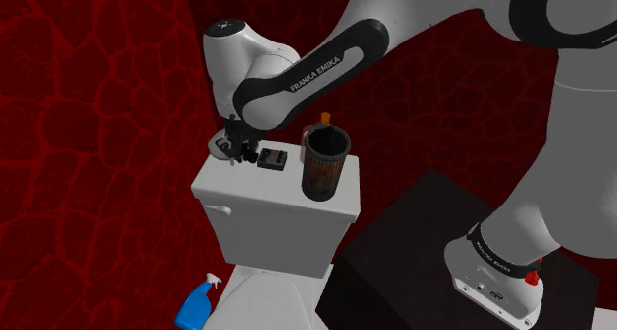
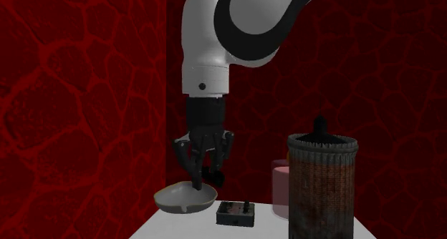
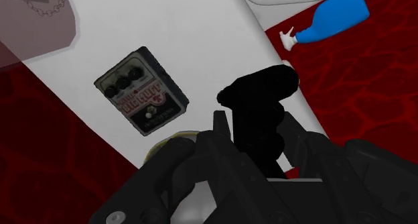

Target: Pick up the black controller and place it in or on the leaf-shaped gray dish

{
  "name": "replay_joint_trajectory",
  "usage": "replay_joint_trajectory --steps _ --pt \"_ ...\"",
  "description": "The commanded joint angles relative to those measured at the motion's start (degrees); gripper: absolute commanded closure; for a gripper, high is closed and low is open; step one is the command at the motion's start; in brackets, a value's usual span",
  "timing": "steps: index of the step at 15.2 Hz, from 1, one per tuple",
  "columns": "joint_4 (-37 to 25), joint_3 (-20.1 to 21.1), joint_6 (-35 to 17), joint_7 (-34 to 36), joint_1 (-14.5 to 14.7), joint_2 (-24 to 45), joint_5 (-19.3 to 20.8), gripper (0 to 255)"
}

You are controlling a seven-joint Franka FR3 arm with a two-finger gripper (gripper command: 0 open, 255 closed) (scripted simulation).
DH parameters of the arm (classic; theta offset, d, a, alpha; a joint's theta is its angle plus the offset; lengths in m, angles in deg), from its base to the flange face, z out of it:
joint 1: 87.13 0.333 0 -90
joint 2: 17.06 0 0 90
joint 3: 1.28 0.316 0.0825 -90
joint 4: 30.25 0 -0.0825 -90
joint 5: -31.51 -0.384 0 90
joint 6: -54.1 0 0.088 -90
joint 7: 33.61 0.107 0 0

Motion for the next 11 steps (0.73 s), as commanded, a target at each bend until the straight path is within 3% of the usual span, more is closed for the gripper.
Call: replay_joint_trajectory --steps 1,7,11 --pt "-0.4 0.2 1.1 -0.4 -0.1 -0.7 -0.4 255" --pt "-18.6 -1.5 7.6 -5.6 -0.7 10.5 -0.1 255" --pt "-35.2 -2.5 14.0 -9.5 -0.2 20.1 -0.1 255"
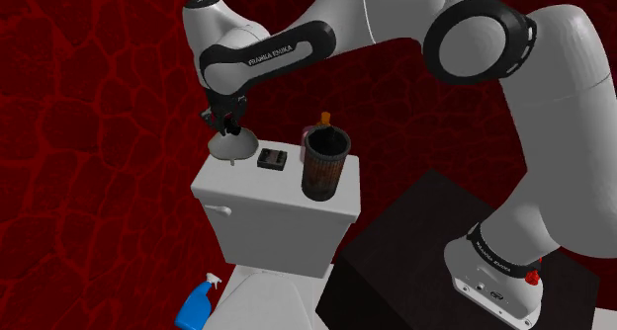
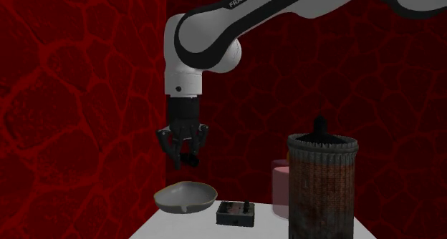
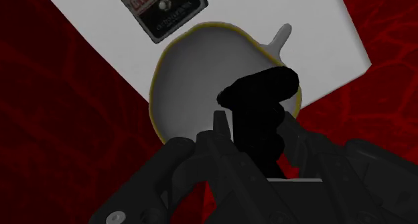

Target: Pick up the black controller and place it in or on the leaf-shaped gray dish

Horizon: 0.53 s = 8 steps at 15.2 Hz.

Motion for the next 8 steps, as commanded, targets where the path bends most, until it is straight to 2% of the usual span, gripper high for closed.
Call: replay_joint_trajectory --steps 1,2,8 --pt "-10.4 -0.6 3.9 -2.4 0.4 6.1 0.0 255" --pt "-13.7 -0.8 5.3 -3.0 0.6 8.0 -0.1 255" --pt "-12.4 -1.1 2.1 -2.5 0.6 9.9 0.4 255"
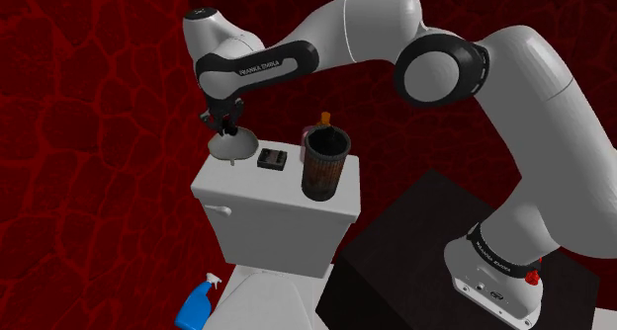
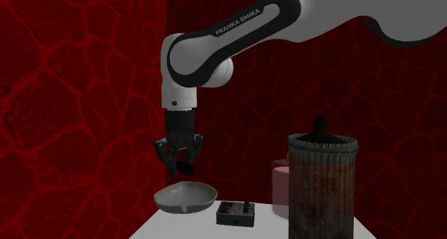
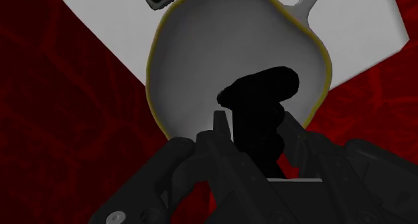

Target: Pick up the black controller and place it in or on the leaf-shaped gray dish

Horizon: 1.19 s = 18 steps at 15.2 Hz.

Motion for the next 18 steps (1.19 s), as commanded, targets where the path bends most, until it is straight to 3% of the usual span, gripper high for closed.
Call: replay_joint_trajectory --steps 1,6,14,15,18 --pt "0.2 -0.1 -1.0 0.2 0.0 0.8 0.2 255" --pt "0.4 -0.5 -3.5 0.6 0.2 3.1 0.6 255" --pt "0.4 -0.5 -3.5 0.6 0.2 3.1 0.6 255" --pt "0.4 -0.5 -3.5 0.6 0.2 3.1 0.6 0" --pt "0.4 -0.5 -3.5 0.6 0.2 3.1 0.6 0"
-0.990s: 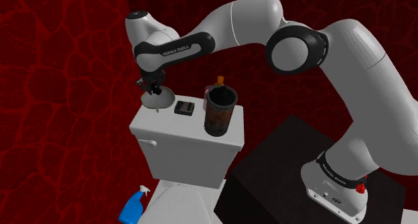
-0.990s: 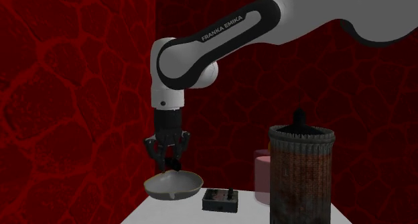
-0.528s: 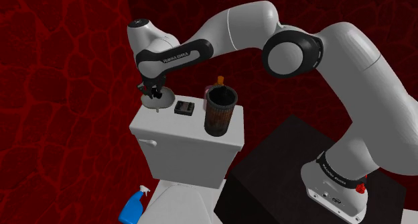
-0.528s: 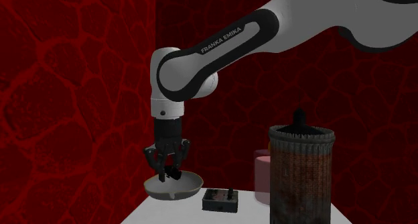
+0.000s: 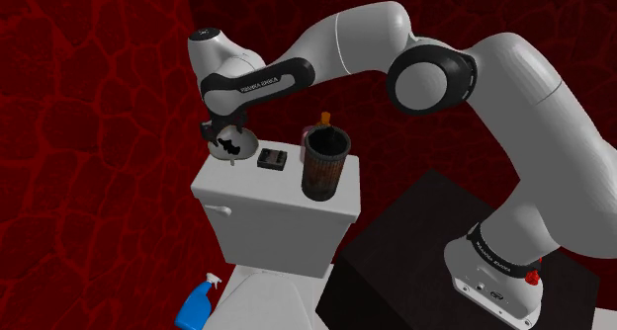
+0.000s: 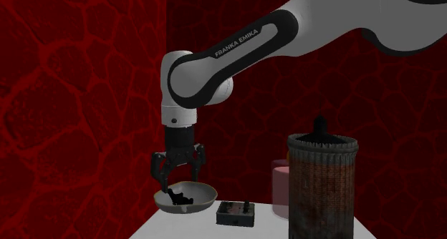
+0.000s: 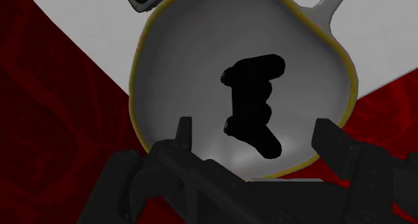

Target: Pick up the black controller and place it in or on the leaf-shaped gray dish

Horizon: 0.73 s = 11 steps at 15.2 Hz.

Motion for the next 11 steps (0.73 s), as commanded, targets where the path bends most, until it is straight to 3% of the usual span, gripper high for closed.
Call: replay_joint_trajectory --steps 1,6,11 --pt "0.0 0.0 0.0 0.0 0.0 0.0 0.0 0" --pt "0.6 0.7 3.9 -0.2 0.0 -4.4 -0.6 0" --pt "0.6 0.7 3.9 -0.2 0.0 -4.4 -0.6 0"
